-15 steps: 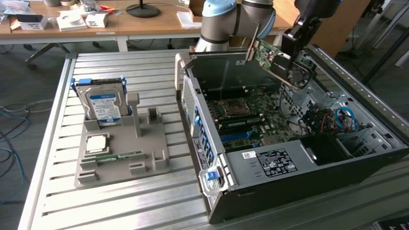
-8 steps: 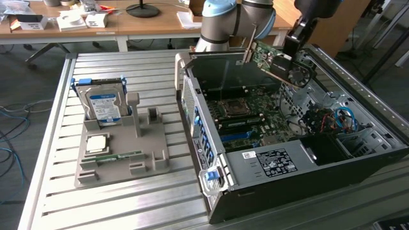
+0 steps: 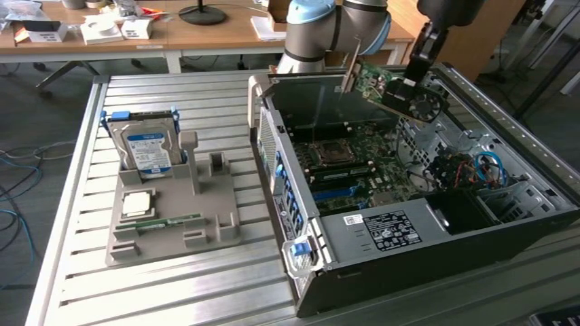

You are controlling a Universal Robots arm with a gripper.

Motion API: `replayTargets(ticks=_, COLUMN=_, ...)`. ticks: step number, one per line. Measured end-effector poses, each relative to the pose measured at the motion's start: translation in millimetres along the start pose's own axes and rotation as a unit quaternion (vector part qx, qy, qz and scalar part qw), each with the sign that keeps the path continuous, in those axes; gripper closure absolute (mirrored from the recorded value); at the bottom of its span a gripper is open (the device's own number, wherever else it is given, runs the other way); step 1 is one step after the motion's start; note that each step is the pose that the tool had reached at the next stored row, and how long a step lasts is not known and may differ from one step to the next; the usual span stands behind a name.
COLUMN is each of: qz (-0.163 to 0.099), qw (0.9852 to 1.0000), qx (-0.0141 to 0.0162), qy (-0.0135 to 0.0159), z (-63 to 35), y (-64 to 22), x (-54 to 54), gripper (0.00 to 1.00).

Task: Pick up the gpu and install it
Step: 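Insert the gpu into the slot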

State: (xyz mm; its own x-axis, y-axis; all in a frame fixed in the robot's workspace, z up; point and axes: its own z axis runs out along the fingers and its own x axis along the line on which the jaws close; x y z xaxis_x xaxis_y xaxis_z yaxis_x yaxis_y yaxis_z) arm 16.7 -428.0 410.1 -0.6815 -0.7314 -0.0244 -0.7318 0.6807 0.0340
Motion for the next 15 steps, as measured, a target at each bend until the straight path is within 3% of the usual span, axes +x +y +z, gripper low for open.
replayTargets(ticks=4, qz=-0.037, qw=0.9993, qx=-0.0007, qy=0.0015, z=0.3, y=0.0, x=0.0, gripper=0.74)
replayTargets(ticks=8, qz=-0.073, qw=0.9973, qx=-0.0013, qy=0.0030, z=0.7, y=0.0, x=0.0, gripper=0.74)
replayTargets(ticks=12, qz=-0.109, qw=0.9940, qx=-0.0020, qy=0.0044, z=1.1, y=0.0, x=0.0, gripper=0.74)
replayTargets(ticks=15, qz=-0.136, qw=0.9907, qx=-0.0025, qy=0.0055, z=1.4, y=0.0, x=0.0, gripper=0.74)
